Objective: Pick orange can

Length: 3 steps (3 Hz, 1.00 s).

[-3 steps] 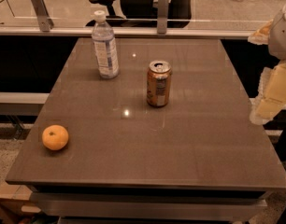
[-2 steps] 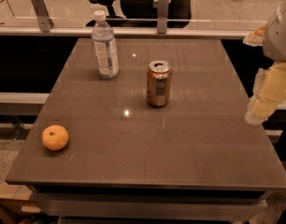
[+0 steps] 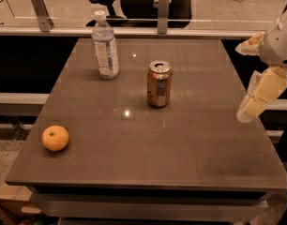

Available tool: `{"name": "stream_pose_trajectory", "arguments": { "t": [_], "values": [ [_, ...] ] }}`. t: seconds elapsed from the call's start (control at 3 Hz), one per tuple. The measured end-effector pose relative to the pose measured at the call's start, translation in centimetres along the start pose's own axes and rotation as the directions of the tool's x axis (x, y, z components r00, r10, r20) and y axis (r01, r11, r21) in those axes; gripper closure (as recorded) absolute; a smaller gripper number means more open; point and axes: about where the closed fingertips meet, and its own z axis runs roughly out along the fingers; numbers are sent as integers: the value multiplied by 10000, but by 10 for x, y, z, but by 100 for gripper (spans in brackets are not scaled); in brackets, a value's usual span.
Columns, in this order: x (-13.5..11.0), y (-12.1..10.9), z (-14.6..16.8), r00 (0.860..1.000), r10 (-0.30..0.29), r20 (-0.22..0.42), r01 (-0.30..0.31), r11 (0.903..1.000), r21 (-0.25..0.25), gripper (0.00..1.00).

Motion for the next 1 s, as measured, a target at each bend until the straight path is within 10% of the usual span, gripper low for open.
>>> {"name": "stream_pose_trajectory", "arguments": {
  "t": [1.0],
  "values": [
    [-4,1,12,9845,86,1749,-20,9993,-378,0]
  ]
}}
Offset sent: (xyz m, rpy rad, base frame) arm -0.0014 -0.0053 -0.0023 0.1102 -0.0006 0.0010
